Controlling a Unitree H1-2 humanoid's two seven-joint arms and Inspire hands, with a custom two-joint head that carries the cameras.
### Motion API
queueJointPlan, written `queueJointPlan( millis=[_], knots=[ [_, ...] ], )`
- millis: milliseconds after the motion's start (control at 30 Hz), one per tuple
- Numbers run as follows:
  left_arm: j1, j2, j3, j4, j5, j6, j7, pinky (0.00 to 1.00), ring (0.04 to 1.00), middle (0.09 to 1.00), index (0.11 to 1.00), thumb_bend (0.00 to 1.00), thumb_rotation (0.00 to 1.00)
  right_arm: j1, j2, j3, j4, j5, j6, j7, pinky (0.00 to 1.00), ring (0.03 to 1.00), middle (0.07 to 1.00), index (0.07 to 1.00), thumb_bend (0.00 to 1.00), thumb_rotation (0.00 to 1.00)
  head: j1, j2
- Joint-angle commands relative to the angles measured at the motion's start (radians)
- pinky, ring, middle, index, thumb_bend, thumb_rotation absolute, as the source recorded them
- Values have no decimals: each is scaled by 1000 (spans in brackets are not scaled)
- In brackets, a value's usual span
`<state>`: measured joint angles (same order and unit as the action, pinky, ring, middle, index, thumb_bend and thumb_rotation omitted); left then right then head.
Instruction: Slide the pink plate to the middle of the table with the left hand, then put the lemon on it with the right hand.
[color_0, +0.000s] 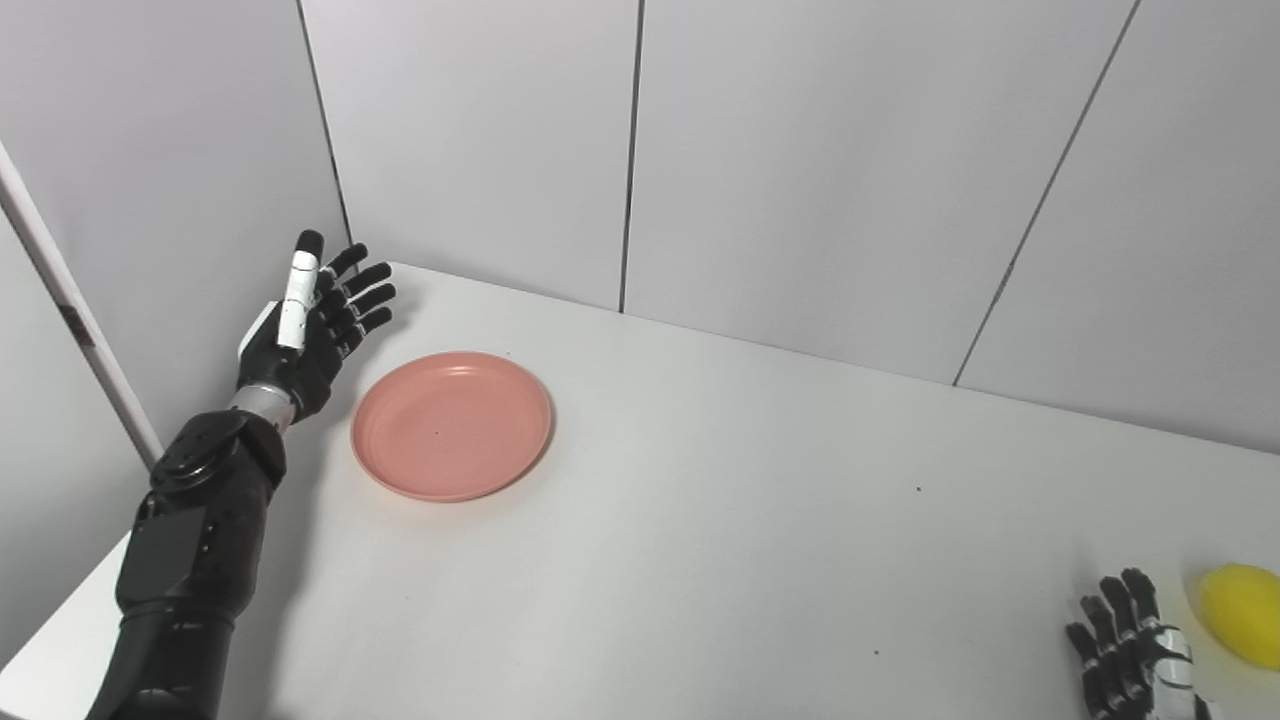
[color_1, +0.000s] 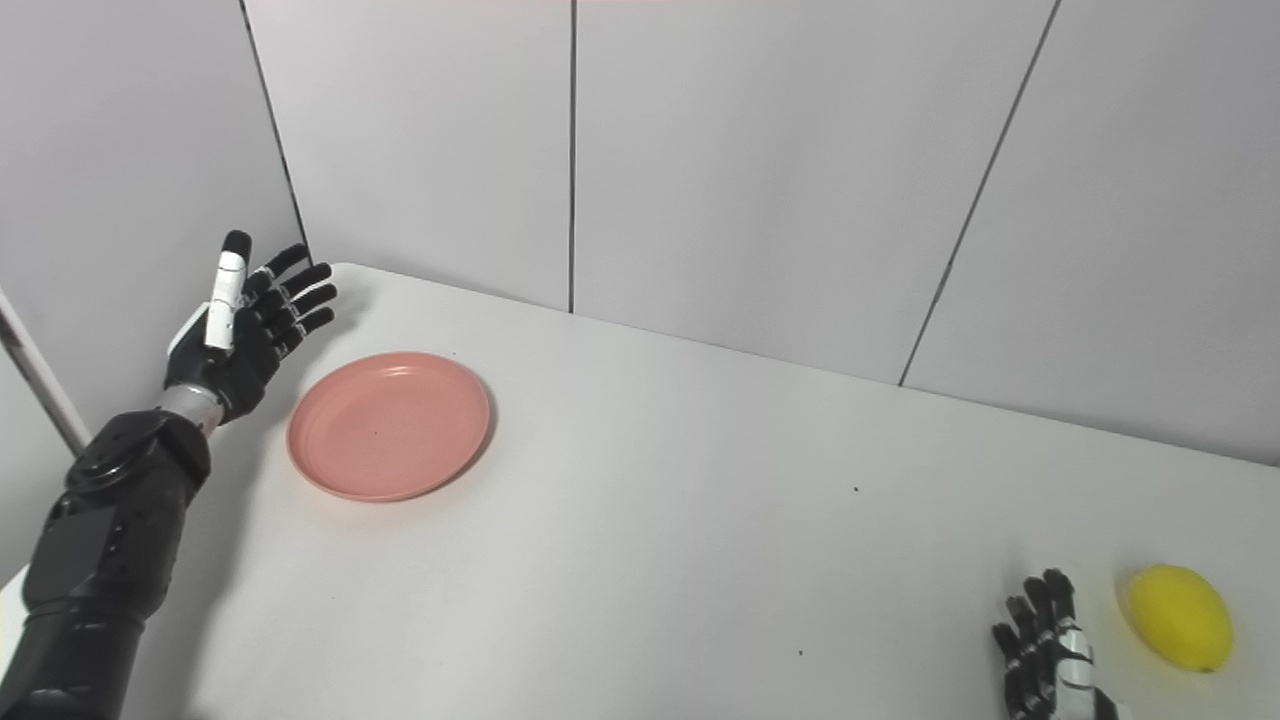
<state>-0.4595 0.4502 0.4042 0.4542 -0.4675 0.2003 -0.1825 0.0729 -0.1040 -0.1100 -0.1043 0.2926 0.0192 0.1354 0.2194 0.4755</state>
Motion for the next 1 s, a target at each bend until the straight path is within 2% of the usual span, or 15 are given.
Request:
queueJointPlan(
  millis=[0, 33, 133, 267, 400, 633, 733, 767, 867, 967],
  knots=[
    [-53, 24, 12, 10, -2, -54, -9, 836, 841, 838, 874, 877, 833, 26, 14, 7, 26, 9, 42, -3, 1000, 1000, 1000, 1000, 597, 959, -2, 2],
    [-54, 23, 13, 24, -3, -58, -13, 880, 852, 861, 902, 861, 838, 26, 14, 7, 25, 11, 43, -2, 1000, 1000, 1000, 1000, 598, 959, -2, 2],
    [-57, 23, 10, 58, 2, -76, -19, 894, 849, 869, 918, 846, 855, 27, 15, 6, 25, 15, 41, -1, 1000, 1000, 1000, 1000, 597, 957, -3, 4],
    [-65, 26, 7, 107, 12, -107, -17, 895, 823, 817, 871, 836, 855, 25, 17, 8, 30, 7, 32, -2, 1000, 1000, 1000, 1000, 604, 961, -6, 4],
    [-70, 29, 2, 146, 19, -130, -15, 870, 816, 819, 868, 858, 844, 24, 20, 7, 25, 6, 42, -8, 1000, 1000, 1000, 1000, 607, 963, -6, 3],
    [-62, 12, 4, 156, 22, -120, -3, 906, 841, 839, 874, 846, 849, 24, 24, 6, 24, 8, 43, -9, 1000, 1000, 1000, 1000, 613, 951, -10, 6],
    [-60, 7, -2, 172, 31, -135, -3, 902, 843, 833, 871, 857, 832, 24, 23, 6, 25, 8, 41, -8, 1000, 1000, 1000, 1000, 611, 952, -13, 8],
    [-62, 7, -5, 185, 34, -144, -7, 874, 840, 822, 840, 871, 828, 24, 23, 6, 25, 7, 42, -8, 1000, 1000, 1000, 1000, 615, 953, -13, 8],
    [-61, 6, -13, 208, 39, -161, -12, 852, 839, 813, 817, 884, 823, 23, 22, 6, 27, 6, 38, -6, 1000, 1000, 1000, 1000, 616, 954, -16, 9],
    [-51, -1, -22, 199, 41, -161, -13, 839, 841, 848, 852, 872, 825, 23, 20, 8, 29, 1, 33, -5, 1000, 1000, 1000, 1000, 618, 958, -16, 10]
  ],
)
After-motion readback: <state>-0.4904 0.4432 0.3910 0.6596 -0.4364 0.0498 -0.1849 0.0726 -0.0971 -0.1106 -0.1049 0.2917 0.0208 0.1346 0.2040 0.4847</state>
